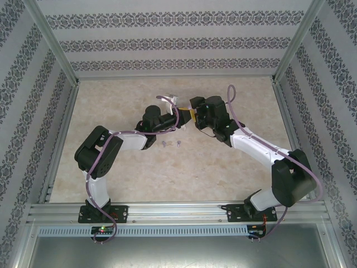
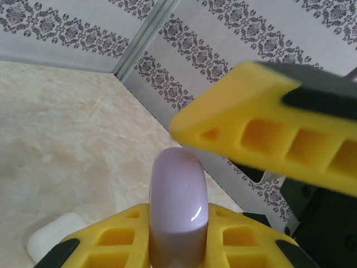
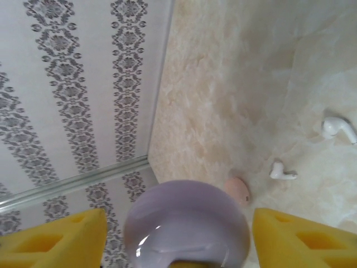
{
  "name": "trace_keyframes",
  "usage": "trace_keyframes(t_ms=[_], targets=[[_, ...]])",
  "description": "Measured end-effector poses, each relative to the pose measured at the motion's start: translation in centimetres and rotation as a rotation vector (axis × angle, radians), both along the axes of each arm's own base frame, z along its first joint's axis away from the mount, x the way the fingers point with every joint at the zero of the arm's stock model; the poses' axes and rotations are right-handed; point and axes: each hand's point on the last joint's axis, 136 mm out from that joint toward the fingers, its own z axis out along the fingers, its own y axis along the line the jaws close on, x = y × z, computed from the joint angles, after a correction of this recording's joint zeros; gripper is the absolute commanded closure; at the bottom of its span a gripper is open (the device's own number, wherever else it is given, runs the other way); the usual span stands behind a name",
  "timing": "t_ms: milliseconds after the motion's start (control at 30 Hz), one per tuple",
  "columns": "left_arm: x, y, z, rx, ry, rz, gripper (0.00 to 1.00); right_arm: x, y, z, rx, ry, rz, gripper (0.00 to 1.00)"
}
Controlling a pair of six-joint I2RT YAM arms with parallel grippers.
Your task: Insert wireless bluetooth earbuds into charging case
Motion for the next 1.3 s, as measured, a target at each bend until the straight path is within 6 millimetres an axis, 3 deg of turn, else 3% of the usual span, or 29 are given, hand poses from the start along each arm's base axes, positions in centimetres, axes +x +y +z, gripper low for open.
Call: trace_keyframes(t_ms=[100,300,433,567,733,900,1300], targets=[[0.1,0.2,0.0,-0.008,0.013,-0.002,1.00,-0.3,-1.4,1.2,-0.022,-0.047,-0.002,0.23],[0.2,2.3,0.3,-0.018,0.050,-0.029,1.00,-2.8,-7.0,5.6,-0.125,-0.232,-0.015,0.22],[-0.3,3.9,2.3,-0.014,0.043,-0.064,1.00,-5.1,-8.9,5.1,-0.298,-0.329,0.060,0.25],[-2.6,3.8,4.3,0.015,0.020,-0.156,1.00,-6.9,-8.0,3.8,-0.461,-0.429,0.239,0.26],[-4.9,3.4,5.7,0.053,0.008,-0.270,1.00,-8.4,-5.7,4.0,-0.555,-0.577,0.460,0.27],[-6.5,3.3,6.0,0.080,0.019,-0.344,1.00,-9.2,-3.9,4.1,-0.564,-0.653,0.590,0.29],[-7.9,2.5,5.4,0.112,0.048,-0.407,1.00,-8.6,0.6,5.3,-0.562,-0.742,0.720,0.34]])
